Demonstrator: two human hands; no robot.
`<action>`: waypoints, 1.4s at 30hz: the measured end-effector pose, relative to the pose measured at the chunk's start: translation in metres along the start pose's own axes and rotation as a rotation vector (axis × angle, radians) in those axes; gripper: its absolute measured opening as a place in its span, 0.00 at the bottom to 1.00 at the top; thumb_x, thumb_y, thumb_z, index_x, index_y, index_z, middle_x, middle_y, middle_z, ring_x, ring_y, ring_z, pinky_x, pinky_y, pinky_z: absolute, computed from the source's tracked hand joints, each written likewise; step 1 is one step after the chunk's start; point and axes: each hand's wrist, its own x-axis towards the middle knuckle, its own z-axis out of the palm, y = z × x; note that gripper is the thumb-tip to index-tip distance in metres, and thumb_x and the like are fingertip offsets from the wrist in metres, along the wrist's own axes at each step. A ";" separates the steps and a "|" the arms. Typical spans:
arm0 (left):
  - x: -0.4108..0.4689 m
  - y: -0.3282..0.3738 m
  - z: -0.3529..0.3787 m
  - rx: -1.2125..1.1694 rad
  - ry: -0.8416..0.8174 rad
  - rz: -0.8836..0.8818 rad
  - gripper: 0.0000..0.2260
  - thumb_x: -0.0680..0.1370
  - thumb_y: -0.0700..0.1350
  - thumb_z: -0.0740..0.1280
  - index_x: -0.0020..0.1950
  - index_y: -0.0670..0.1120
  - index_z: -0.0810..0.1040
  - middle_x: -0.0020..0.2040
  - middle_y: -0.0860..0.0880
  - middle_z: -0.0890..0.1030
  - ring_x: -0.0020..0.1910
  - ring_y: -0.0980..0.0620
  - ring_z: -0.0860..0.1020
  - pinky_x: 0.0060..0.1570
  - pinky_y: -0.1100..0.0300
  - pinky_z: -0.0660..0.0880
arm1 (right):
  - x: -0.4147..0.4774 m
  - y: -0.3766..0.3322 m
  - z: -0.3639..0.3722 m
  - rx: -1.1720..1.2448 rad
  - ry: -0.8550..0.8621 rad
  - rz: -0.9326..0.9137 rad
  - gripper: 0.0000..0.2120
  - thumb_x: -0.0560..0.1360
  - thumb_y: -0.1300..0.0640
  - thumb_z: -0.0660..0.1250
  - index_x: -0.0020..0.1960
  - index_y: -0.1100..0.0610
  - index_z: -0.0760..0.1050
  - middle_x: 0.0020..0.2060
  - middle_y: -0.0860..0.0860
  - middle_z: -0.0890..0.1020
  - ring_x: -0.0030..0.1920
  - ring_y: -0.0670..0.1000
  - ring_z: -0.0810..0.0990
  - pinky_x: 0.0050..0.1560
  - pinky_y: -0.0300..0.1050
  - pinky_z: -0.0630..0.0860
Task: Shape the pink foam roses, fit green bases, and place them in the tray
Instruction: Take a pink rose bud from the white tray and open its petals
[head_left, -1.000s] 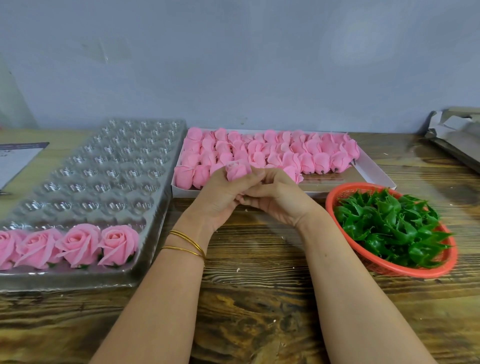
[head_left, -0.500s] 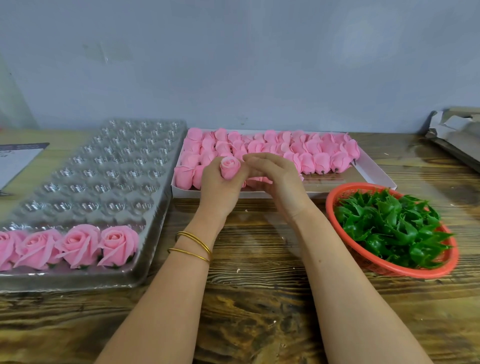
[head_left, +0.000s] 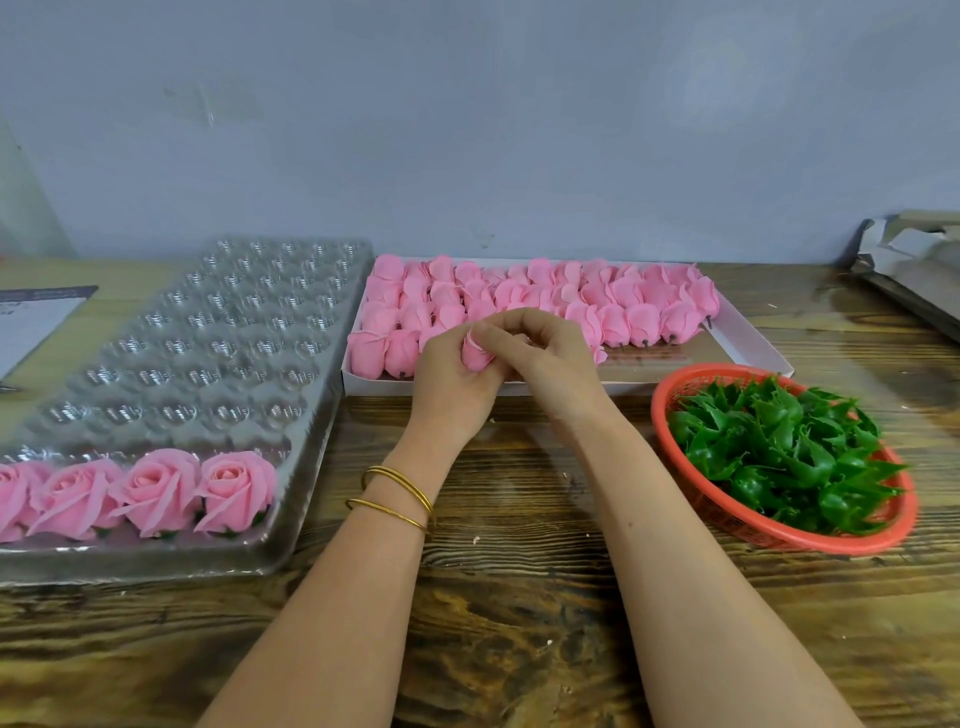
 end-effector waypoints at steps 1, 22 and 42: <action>0.000 0.000 0.000 -0.007 -0.001 0.002 0.08 0.77 0.42 0.71 0.52 0.55 0.83 0.46 0.53 0.86 0.49 0.53 0.83 0.50 0.51 0.81 | 0.000 0.000 0.001 0.008 0.000 0.000 0.05 0.73 0.61 0.72 0.48 0.62 0.82 0.43 0.54 0.84 0.46 0.46 0.82 0.41 0.32 0.76; 0.002 0.003 -0.004 -0.229 0.176 -0.193 0.16 0.79 0.50 0.69 0.30 0.53 0.81 0.26 0.54 0.78 0.27 0.59 0.76 0.31 0.66 0.73 | 0.000 0.003 0.001 0.066 -0.029 0.055 0.09 0.77 0.55 0.65 0.47 0.59 0.82 0.41 0.57 0.84 0.47 0.56 0.83 0.60 0.61 0.76; 0.005 0.008 -0.006 -0.505 0.075 -0.363 0.09 0.74 0.48 0.74 0.35 0.48 0.86 0.38 0.49 0.85 0.45 0.50 0.85 0.46 0.53 0.80 | -0.001 0.010 0.001 -0.134 -0.247 -0.112 0.10 0.72 0.68 0.73 0.49 0.55 0.79 0.40 0.48 0.78 0.38 0.39 0.73 0.43 0.31 0.71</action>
